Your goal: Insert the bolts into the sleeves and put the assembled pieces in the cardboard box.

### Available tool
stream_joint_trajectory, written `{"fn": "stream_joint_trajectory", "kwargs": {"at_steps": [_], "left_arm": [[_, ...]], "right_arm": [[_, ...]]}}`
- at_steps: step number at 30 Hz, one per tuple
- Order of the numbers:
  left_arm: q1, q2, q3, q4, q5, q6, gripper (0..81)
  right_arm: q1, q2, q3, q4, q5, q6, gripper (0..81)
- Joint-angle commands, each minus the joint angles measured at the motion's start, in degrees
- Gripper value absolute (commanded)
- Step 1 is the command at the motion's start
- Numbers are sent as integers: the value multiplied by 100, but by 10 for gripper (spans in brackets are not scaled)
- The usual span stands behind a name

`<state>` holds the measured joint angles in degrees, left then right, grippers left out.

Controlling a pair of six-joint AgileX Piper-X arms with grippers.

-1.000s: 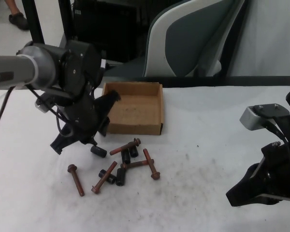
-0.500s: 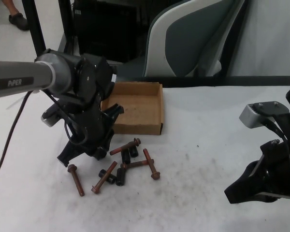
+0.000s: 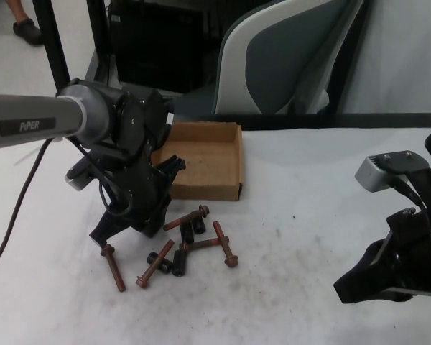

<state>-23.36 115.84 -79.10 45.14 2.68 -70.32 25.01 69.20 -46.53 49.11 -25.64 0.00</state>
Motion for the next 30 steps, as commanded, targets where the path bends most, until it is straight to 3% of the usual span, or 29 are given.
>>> {"fn": "stream_joint_trajectory", "kwargs": {"at_steps": [1,11,23,30], "left_arm": [[8,174,-1,-152,31,50,6],[-27,-379,72,129,-526,2259,8],[-73,-2392,1485,-603,-637,3018,8],[-73,-4005,2752,-912,-625,3137,8]], "right_arm": [[11,-5,-52,26,-79,-44,2],[11,-5,-52,0,-31,-211,2],[11,-5,-88,2,-32,-174,2],[262,541,-853,755,-44,-343,2]]}}
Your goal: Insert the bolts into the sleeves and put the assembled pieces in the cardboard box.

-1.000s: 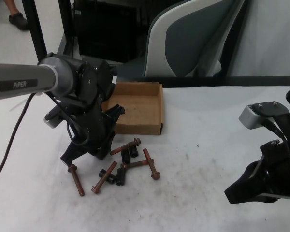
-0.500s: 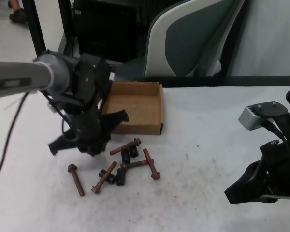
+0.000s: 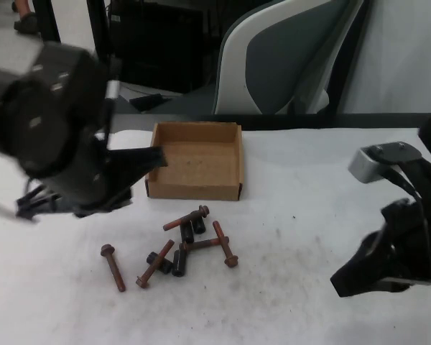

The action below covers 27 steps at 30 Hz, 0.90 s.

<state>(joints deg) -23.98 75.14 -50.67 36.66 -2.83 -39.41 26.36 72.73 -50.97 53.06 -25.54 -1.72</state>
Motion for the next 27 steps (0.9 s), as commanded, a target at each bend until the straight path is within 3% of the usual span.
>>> {"fn": "stream_joint_trajectory", "kwargs": {"at_steps": [1,11,14,21,27], "left_arm": [[-11,-217,89,-98,-73,46,8],[-11,-3083,1369,301,-100,661,8],[-11,-3860,1494,791,-392,1065,8],[-11,-5255,1496,2117,-817,1585,8],[-11,-6013,1496,2798,-819,1585,8]], "right_arm": [[223,284,-524,432,-54,-178,2],[1232,1512,-1986,660,-54,-43,2],[1462,1915,-2453,679,-27,114,2],[1837,3002,-3779,958,26,224,2],[2008,3915,-4991,1253,694,359,2]]}}
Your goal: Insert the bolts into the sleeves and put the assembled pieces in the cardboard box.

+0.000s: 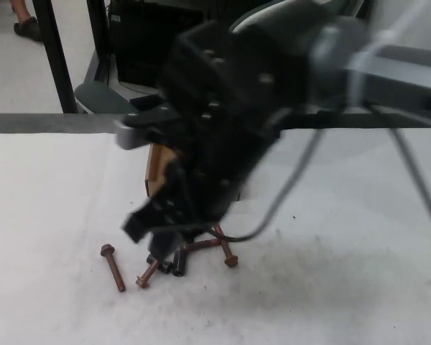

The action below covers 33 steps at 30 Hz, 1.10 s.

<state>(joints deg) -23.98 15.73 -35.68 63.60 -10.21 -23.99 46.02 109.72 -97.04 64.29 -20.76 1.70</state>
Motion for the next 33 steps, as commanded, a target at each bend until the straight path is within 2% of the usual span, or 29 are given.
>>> {"fn": "stream_joint_trajectory", "kwargs": {"at_steps": [1,4,6,7,10,13,29,33], "left_arm": [[-11,-174,-3,168,-81,43,8],[-11,-327,-3,227,-34,43,8],[-11,-368,-3,215,80,43,8],[-11,-372,-3,216,125,43,8],[-11,-370,-3,216,168,54,8],[-11,-370,-3,216,165,199,8],[-11,-370,-3,202,165,478,8],[-11,-370,-3,159,165,503,8]], "right_arm": [[60,373,-587,179,309,16,2],[73,811,-1100,334,387,5,6],[80,1071,-1411,412,381,5,58],[80,1164,-1514,435,381,17,92],[95,1473,-1869,524,381,202,272],[113,1713,-2062,554,547,424,390],[171,2802,-3002,495,821,478,396],[207,3017,-3222,495,1150,696,396]]}}
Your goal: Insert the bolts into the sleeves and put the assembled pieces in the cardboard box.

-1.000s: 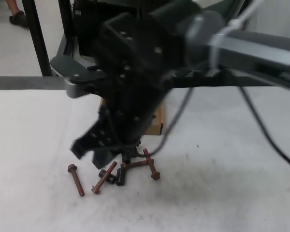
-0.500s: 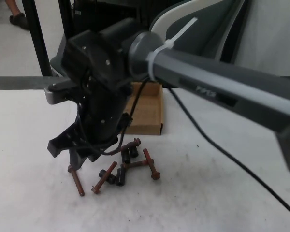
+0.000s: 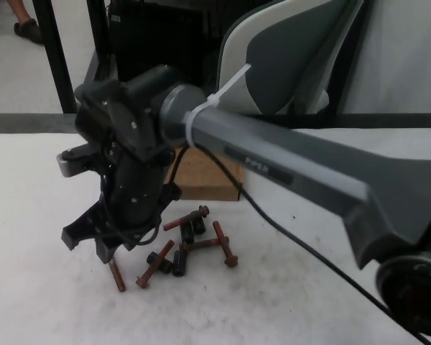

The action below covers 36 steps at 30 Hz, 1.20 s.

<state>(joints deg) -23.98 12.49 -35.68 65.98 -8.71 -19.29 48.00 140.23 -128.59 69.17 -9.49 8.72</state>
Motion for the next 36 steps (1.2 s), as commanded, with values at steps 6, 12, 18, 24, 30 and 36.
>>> {"fn": "stream_joint_trajectory", "kwargs": {"at_steps": [6,12,18,24,30,36], "left_arm": [[-11,-45,-3,-81,15,33,8],[-11,-45,-3,-81,15,33,8],[-11,-45,-3,-81,15,33,8],[-11,-45,-3,-81,15,33,8],[-11,-45,-3,-81,15,33,8],[-11,-45,-3,-81,15,33,8]], "right_arm": [[32,182,-119,-116,87,626,396],[108,341,-119,-129,122,693,396],[124,457,-119,-202,174,1365,363],[124,457,-119,-201,126,1496,132],[232,480,-119,-239,191,1496,82],[324,595,-105,-4,131,1496,31]]}}
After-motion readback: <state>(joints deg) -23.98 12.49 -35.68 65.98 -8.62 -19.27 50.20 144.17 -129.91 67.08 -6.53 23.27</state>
